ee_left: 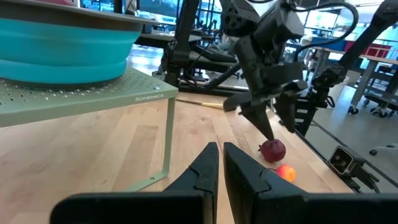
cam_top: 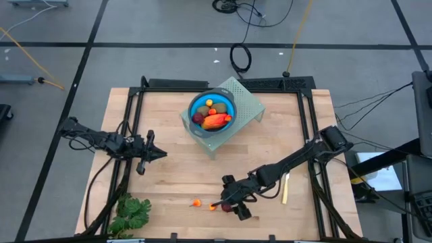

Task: Pick & Place Fruit
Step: Put the red pomegranate into the blue strainer bowl on the shelf

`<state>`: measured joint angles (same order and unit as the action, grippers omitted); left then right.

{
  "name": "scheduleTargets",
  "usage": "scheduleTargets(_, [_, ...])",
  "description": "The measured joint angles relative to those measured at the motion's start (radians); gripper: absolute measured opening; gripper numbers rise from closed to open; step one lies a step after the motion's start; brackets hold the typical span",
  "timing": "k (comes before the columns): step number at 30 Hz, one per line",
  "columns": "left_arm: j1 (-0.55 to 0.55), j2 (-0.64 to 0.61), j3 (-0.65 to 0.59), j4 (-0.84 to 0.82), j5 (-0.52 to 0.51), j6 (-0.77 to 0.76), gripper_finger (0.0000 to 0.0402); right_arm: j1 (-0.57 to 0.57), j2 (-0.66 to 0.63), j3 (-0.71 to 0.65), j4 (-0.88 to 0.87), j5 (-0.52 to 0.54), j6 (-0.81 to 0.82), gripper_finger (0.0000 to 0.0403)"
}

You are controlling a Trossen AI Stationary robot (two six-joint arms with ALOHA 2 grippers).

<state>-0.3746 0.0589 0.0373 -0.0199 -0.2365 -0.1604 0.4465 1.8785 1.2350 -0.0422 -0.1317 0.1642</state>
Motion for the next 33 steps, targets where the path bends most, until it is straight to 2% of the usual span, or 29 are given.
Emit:
scheduleTargets(16, [0.000,0.000,0.000,0.000,0.000,0.000,0.0024,0.000,0.041,0.000,0.015,-0.006,0.007,0.0263])
scheduleTargets(24, [0.000,0.000,0.000,0.000,-0.001,0.000,0.0024,0.002,0.103,0.002,0.075,-0.062,0.011,0.0263])
scheduleTargets(33, [0.000,0.000,0.000,0.000,-0.001,0.000,0.0024,0.005,0.120,0.000,0.045,-0.051,0.000,0.0257])
